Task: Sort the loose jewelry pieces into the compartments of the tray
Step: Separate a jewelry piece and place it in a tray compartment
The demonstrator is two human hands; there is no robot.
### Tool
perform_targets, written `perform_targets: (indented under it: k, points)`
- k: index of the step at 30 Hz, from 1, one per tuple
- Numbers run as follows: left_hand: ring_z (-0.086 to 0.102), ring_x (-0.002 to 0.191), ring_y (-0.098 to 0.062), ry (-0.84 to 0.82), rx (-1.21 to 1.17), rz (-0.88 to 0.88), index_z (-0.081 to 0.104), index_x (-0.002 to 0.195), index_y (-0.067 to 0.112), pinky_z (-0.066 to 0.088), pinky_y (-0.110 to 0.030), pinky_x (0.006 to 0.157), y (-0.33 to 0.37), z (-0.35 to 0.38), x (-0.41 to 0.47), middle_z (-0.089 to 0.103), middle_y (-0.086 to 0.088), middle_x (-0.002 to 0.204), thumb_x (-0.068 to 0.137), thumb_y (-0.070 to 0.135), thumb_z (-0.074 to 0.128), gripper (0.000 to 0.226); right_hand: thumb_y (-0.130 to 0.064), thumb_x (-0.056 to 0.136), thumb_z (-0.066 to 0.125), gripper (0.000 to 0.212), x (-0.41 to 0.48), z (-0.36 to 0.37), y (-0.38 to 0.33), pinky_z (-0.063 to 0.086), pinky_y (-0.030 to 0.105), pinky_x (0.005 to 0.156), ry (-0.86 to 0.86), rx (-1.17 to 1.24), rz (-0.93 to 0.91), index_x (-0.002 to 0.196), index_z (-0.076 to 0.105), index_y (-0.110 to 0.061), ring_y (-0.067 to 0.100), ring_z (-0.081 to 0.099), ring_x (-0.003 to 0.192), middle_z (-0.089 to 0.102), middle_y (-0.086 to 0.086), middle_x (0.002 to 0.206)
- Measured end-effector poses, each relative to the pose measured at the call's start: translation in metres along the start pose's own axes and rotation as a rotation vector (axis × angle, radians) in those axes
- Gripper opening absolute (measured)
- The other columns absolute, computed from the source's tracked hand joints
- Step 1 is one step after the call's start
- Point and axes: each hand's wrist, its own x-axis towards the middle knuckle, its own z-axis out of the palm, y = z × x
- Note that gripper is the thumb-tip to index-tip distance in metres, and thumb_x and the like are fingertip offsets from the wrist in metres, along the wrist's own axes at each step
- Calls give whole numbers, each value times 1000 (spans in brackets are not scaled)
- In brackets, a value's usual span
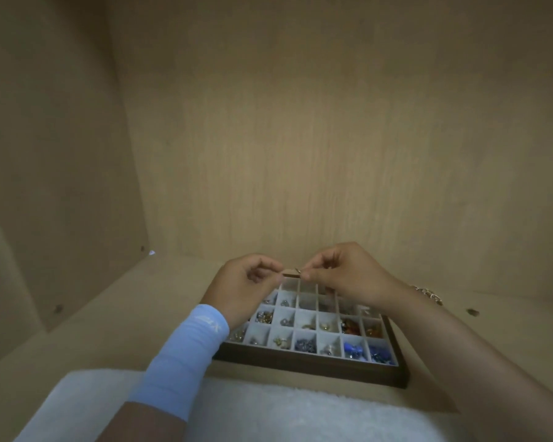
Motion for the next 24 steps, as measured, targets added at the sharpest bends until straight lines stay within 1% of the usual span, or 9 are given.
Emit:
perform_targets:
  k: [2,3,5,8,12,16,19,22,24]
  points:
    - [58,100,-6,-7,316,39,71,102,33,46,-22,90,-13,-6,3,69,14,102,89,26,67,15,-23,85,78,13,13,-4,7,50,19,69,41,-278,-13,74,77,-29,-5,65,69,73,-16,74]
    - [53,110,-6,-33,458,62,67,111,35,42,-25,96,-18,-9,4,65,16,111,91,30,63,21,-23,85,78,14,18,-4,11,50,20,72,29,-385,-3,74,75,-31,-5,65,73,72,-17,75]
    - [41,127,-11,-99,615,59,59,127,36,34,-28,106,-25,-12,7,58,13,131,93,37,58,34,-24,86,76,12,27,-2,16,54,24,76,-34,-544,32,77,75,-31,-2,64,78,71,-17,82]
    - [23,144,-15,-193,633,-27,44,143,34,21,-32,117,-33,-11,10,36,8,155,96,42,51,48,-28,87,73,4,39,8,16,55,27,80,-90,-728,64,84,75,-30,2,62,82,68,-16,86]
    - [10,150,-13,-291,583,-112,29,152,32,12,-33,119,-38,-5,10,16,8,163,98,45,46,58,-31,88,70,5,50,19,10,53,29,75,-101,-909,81,88,74,-29,11,63,85,69,-11,91]
    - [8,150,-14,-290,589,-100,27,152,31,11,-33,120,-40,-5,9,14,7,164,98,44,47,60,-30,89,69,11,54,24,9,55,32,77,-128,-944,107,95,76,-23,15,65,89,72,-5,96]
    - [10,149,-14,-267,603,-83,30,151,31,13,-33,119,-40,-6,8,19,7,163,97,45,48,59,-31,87,72,14,51,17,10,57,33,84,-150,-833,116,97,79,-25,11,66,91,74,-10,96]
    - [16,146,-16,-210,695,-21,36,148,32,18,-34,117,-36,-6,7,29,7,158,95,45,49,55,-33,87,73,8,40,-2,9,55,29,81,-92,-661,122,90,79,-30,5,65,86,71,-18,88]
    - [22,142,-15,-173,705,32,40,145,32,21,-32,115,-31,-4,6,35,8,154,95,42,50,52,-32,86,74,8,28,-21,12,55,25,76,-33,-594,123,80,77,-33,1,66,80,72,-18,81]
